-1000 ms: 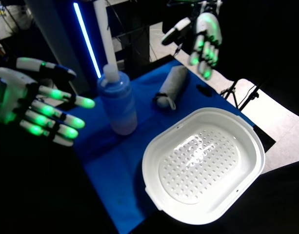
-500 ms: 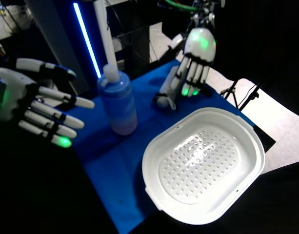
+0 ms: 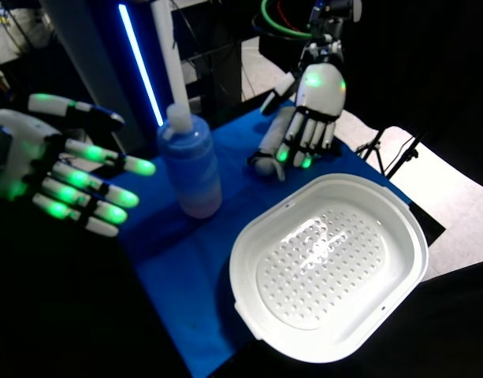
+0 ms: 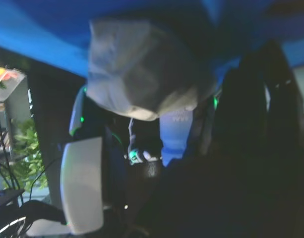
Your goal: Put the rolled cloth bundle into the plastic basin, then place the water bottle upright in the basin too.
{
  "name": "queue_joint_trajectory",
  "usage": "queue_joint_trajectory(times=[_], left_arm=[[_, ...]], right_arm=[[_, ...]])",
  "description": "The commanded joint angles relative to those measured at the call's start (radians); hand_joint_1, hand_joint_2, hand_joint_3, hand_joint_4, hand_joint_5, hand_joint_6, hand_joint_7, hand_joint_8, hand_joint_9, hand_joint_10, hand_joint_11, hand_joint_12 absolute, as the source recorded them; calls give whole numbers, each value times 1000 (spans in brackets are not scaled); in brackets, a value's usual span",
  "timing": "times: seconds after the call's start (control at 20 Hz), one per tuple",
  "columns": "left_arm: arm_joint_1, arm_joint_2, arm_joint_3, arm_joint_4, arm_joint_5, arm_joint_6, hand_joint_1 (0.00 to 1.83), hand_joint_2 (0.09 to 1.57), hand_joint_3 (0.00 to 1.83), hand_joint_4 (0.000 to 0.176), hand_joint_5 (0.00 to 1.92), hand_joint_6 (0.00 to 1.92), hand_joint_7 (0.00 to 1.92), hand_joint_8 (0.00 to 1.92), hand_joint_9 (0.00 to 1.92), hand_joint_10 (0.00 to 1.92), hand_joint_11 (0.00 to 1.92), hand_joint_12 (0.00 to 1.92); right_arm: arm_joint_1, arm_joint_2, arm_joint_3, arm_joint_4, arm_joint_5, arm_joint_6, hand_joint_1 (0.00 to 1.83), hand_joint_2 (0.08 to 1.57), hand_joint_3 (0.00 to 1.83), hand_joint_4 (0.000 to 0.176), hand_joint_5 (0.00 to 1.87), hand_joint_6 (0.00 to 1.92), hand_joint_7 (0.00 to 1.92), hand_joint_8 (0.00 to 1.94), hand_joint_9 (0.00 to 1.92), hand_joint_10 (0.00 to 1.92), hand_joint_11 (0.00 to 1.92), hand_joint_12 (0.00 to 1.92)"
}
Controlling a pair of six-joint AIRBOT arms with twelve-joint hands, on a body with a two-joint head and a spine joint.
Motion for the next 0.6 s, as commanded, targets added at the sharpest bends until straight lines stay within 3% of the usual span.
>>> queue_joint_trajectory(times=[0.0,0.05,0.1,0.15,0.2,0.25,0.3,0.35,0.4,0.45,0.5,0.55], left_arm=[[-8,-17,6,-8,-29,-3,764,935,6,176,225,5,440,25,471,71,0,1561],[-8,-27,13,0,-11,-3,792,941,1,176,261,6,498,6,478,153,0,1574],[-8,-31,16,5,-3,-3,863,944,1,164,342,0,585,11,382,539,0,1610],[-8,-36,21,9,6,-3,941,968,1,140,421,3,653,35,214,1111,0,1735],[-8,-37,23,9,7,-3,968,983,5,125,448,7,665,45,191,1205,0,1760],[-8,-37,23,8,6,-3,1004,1024,3,88,540,8,695,78,209,1220,0,1753],[-8,-37,24,8,6,-3,1058,1057,3,74,719,1,619,483,254,1322,0,1789],[-8,-37,25,6,5,-3,1080,1199,0,0,800,1199,473,1315,326,1600,5,1911],[-8,-38,26,4,4,-3,1217,1129,0,6,595,1374,429,1655,317,1817,33,1919],[-8,-38,27,0,1,-3,1315,1101,0,22,581,1550,449,1889,383,1914,106,1921],[-8,-38,27,-5,-3,-2,1466,1136,3,58,583,1864,597,1920,592,1921,392,1921],[-8,-37,27,-18,-10,6,1671,1128,0,167,637,1919,740,1921,855,1921,849,1921]], right_arm=[[10,6,4,10,121,10,132,1266,1,169,272,0,159,6,117,9,107,20],[10,6,4,10,121,11,128,1270,2,160,274,1,168,7,127,10,120,22],[9,6,4,10,121,11,130,1280,6,143,273,0,176,8,112,3,90,8],[9,5,4,9,120,12,133,1293,9,148,265,0,173,5,90,0,61,0],[9,5,4,9,120,12,135,1302,11,150,264,1,178,5,89,1,54,0],[9,5,4,9,120,13,141,1313,12,143,264,0,188,7,91,2,49,0],[9,5,4,9,120,13,104,1314,9,146,258,0,191,5,104,5,74,9],[9,5,4,9,120,13,93,1312,6,150,256,0,183,0,122,10,112,23],[9,4,4,9,120,13,98,1319,8,141,259,1,189,3,126,10,113,23],[9,3,4,9,120,13,111,1327,8,126,269,4,193,3,123,4,104,14],[9,3,4,9,120,13,111,1338,9,111,266,2,189,0,104,0,72,1],[9,3,4,9,120,13,97,1338,6,102,259,0,190,0,100,0,60,0]])
